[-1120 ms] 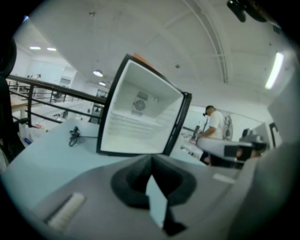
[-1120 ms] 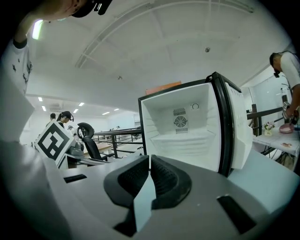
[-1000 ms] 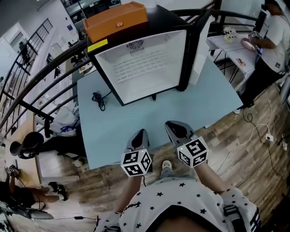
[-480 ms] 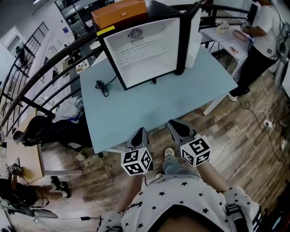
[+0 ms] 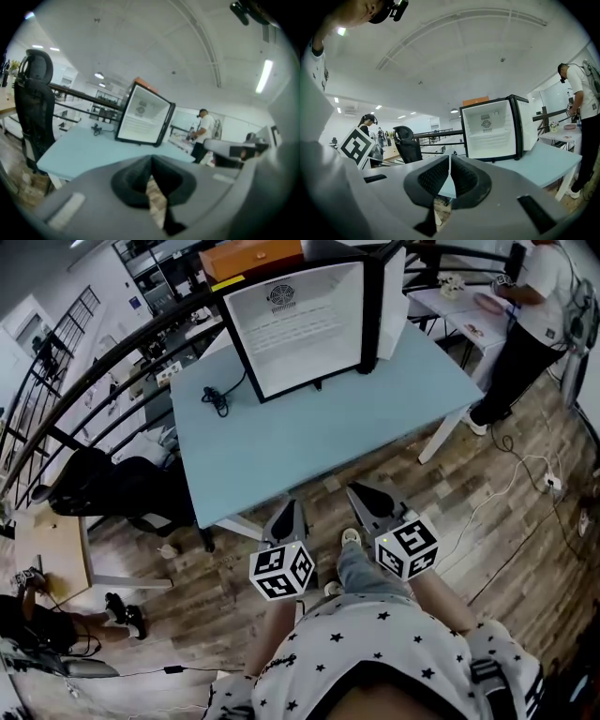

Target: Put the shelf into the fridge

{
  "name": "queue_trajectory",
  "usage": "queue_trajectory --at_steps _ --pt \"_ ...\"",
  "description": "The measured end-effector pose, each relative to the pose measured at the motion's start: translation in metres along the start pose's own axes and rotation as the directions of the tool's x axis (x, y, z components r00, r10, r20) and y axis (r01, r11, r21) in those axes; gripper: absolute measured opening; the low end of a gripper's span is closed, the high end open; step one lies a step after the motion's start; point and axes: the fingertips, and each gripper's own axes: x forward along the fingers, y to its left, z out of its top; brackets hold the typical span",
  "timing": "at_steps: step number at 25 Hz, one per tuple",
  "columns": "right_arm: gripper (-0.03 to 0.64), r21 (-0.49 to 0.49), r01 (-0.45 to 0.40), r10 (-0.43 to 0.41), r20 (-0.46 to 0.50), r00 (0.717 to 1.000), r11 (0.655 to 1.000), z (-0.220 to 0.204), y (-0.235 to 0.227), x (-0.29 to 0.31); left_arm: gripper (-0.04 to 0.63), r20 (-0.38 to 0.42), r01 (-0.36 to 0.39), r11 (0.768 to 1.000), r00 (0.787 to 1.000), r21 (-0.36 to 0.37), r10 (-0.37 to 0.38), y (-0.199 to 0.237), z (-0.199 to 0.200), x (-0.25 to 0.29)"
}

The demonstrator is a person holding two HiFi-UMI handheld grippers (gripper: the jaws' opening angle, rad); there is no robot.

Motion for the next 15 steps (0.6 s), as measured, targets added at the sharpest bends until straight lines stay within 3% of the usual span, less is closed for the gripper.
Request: queue_trajectory --at_steps 15 --pt "0.02 -0.018 0.027 -0.027 0.014 1.0 0.999 -0.007 0.028 -0.024 0.006 -0.008 0.017 1.0 1.0 -0.005 -0.017 0.004 -0.013 -0.034"
